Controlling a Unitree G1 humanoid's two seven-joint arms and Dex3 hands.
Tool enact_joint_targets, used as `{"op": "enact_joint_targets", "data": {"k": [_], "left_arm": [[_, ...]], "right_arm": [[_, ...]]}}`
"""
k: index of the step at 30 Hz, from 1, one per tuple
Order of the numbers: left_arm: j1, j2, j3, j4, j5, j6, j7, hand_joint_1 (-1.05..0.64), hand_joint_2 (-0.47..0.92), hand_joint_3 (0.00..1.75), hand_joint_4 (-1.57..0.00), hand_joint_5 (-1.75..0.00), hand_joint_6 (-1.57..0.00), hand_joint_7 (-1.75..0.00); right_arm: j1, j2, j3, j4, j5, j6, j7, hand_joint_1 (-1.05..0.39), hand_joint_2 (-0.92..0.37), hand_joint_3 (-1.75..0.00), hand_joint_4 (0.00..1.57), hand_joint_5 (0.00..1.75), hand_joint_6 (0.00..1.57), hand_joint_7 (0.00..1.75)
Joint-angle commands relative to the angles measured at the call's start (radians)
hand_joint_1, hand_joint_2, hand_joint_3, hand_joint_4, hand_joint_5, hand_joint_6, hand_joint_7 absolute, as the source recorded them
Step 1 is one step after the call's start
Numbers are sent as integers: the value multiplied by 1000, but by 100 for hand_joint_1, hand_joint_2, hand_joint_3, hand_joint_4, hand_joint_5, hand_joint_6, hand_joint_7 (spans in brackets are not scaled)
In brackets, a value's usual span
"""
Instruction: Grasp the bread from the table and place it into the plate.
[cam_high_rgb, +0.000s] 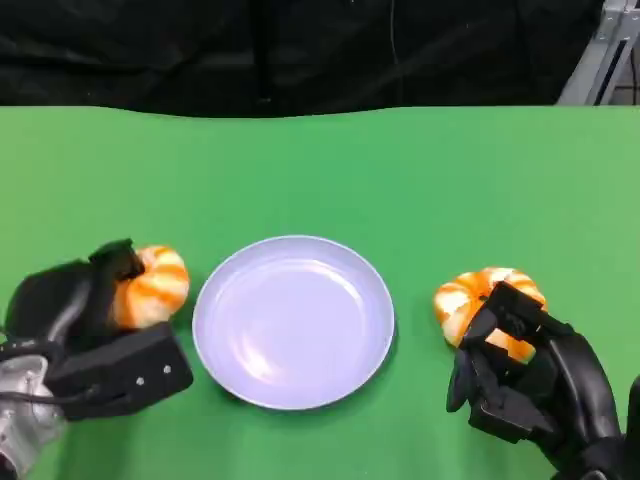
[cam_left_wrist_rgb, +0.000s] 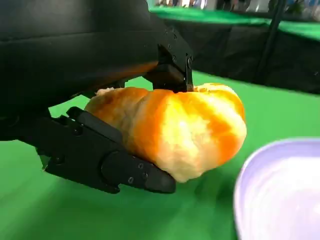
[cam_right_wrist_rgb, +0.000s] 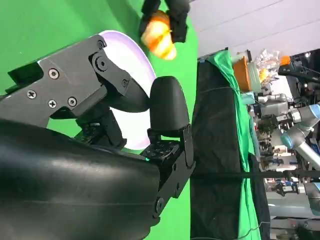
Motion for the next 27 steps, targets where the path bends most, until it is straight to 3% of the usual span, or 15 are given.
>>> {"op": "enact_joint_targets", "data": {"k": [1, 5, 14, 27], "left_arm": [[2, 57, 2, -82, 30, 5, 10, -1, 92, 23, -68, -175, -57, -169], [28, 90, 14, -228, 19, -55, -38, 2, 90, 24, -68, -175, -69, -154], [56, 80, 16, -409, 12, -78, -181, 3, 88, 31, -69, -169, -81, -134], [23, -31, -56, -358, 45, -114, -255, -6, 92, 33, -62, -175, -64, -157]], "right_arm": [[1, -16, -13, -3, 7, -7, 2, -11, -56, -118, 85, 175, 62, 175], [0, -15, -15, -1, 9, -9, 3, -10, -56, -118, 85, 175, 62, 175], [-2, -12, -16, 6, 14, -15, 7, -9, -58, -117, 84, 175, 61, 175], [-3, -8, -11, 5, 4, -26, -3, -9, -57, -118, 86, 175, 62, 174]]}}
